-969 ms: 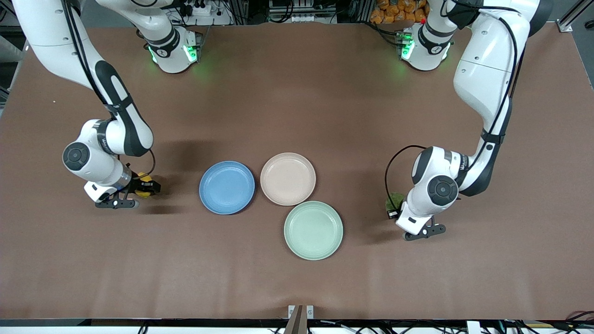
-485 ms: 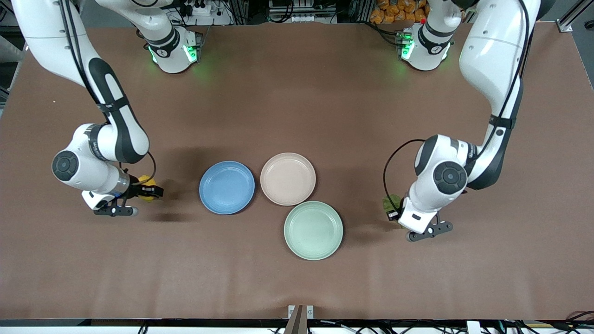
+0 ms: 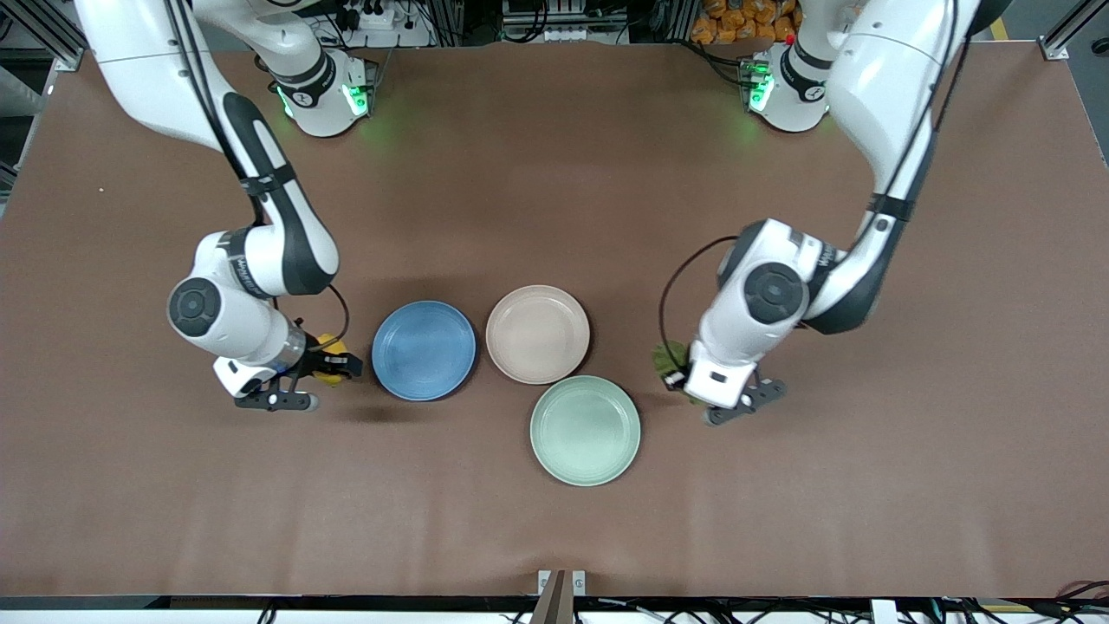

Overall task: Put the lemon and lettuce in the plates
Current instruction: 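Carry the lemon over the blue plate while the left gripper carries lettuce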

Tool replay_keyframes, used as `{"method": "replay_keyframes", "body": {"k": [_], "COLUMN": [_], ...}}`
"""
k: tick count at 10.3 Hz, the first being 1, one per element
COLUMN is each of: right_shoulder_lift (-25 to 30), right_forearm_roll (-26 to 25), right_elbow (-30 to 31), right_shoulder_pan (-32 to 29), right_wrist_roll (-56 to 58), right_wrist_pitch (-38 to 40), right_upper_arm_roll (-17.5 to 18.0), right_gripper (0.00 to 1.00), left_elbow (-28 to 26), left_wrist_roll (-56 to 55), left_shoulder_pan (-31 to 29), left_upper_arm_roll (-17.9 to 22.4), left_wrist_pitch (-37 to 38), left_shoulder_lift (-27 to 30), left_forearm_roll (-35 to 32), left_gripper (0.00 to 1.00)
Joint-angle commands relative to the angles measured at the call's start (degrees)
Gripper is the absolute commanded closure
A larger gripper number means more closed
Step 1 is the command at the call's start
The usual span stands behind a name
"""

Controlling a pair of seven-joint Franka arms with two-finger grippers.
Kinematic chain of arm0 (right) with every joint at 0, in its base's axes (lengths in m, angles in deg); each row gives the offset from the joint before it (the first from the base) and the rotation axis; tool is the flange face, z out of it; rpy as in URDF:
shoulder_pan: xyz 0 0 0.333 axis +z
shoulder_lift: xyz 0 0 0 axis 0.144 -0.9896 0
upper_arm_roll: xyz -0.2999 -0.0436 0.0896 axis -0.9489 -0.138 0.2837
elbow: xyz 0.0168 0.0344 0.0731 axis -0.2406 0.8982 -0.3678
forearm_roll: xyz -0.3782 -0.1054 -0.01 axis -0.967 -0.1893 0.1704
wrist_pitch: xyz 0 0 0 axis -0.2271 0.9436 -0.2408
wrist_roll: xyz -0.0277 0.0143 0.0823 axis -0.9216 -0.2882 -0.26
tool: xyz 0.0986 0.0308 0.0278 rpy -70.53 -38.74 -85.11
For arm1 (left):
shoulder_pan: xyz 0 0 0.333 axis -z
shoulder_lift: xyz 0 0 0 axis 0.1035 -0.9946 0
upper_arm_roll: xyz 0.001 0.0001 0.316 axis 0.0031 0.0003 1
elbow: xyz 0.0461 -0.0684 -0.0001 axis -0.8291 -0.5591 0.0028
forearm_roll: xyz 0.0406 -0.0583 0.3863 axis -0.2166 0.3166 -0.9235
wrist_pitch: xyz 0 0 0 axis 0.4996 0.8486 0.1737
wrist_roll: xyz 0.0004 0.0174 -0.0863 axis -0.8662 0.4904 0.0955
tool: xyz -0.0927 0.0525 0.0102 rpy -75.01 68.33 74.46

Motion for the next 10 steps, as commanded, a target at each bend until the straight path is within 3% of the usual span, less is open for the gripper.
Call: {"method": "replay_keyframes", "body": {"k": [1,6,10], "right_shoulder_lift": [-3.3,-5.8,-7.5], "right_forearm_roll": [1.0,1.0,1.0], "right_elbow": [-4.1,-5.5,-5.2], "right_shoulder_pan": [3.5,6.8,8.3], "right_wrist_roll": [-4.4,-6.9,-7.0], "right_wrist_pitch": [0.6,-0.9,-3.4], "right_upper_arm_roll": [-0.2,-0.2,-0.2], "right_gripper": [0.74,0.74,0.71], "left_elbow": [-0.3,0.8,0.7], "left_wrist_roll": [-7.3,-10.8,-17.5], "left_shoulder_pan": [4.9,10.5,12.3], "left_upper_arm_roll": [0.3,0.3,0.3], "left_wrist_pitch": [0.5,-1.2,-10.3], "left_shoulder_lift": [1.1,0.1,-1.5], "left_forearm_roll": [-0.8,-0.5,-0.5], "left_gripper": [1.0,1.0,1.0]}}
